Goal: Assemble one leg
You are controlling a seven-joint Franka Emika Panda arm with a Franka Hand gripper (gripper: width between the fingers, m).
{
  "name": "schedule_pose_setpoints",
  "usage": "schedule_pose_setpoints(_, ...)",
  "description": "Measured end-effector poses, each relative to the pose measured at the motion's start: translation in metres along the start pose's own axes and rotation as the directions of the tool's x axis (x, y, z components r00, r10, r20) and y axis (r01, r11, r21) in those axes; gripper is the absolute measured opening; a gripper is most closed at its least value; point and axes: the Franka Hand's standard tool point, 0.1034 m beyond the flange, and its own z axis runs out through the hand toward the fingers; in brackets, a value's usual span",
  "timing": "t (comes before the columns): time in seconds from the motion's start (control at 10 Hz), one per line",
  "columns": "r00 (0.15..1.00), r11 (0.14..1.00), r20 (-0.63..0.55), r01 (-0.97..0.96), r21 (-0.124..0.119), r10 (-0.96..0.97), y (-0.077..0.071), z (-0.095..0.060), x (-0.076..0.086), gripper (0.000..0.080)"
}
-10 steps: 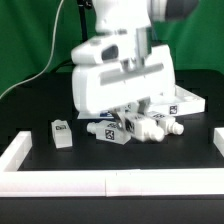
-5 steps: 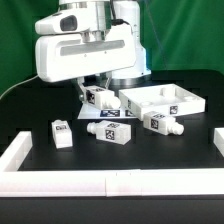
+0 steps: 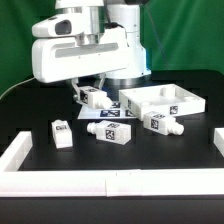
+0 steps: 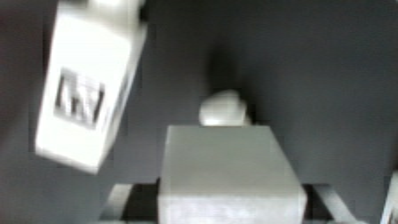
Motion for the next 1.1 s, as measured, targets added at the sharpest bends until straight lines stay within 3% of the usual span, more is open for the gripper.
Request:
schedule_pose_setpoints(0.2, 0.999, 0.999, 0.02, -0.038, -0.007, 0.038, -0.018, 0.026, -0.043, 0.0285)
schedule_pose_setpoints(0.4, 0.997, 0.998, 0.046, -0.062, 0.022, 0.061, -0.032, 0.047, -0.065, 0.0285)
schedule_pose_setpoints(0.7, 0.996, 0.997, 0.051, -0.075, 0.029, 0.073, -0.032, 0.051, -0.067, 0.0285)
schedule_pose_setpoints(0.8, 0.996, 0.997, 0.052, -0.075, 0.03, 0.073, -0.032, 0.051, -0.067, 0.0376)
schedule_pose_setpoints(0.9, 0.996, 0.997, 0.052, -0.075, 0.03, 0.073, -0.032, 0.051, -0.067, 0.0557)
schedule_pose_setpoints(1.0, 0.994, 0.995, 0.053, -0.095, 0.035, 0.093, -0.033, 0.049, -0.063, 0.0557)
schedule_pose_setpoints(1.1, 0.994, 0.994, 0.045, -0.106, 0.034, 0.104, -0.035, 0.031, -0.042, 0.0633)
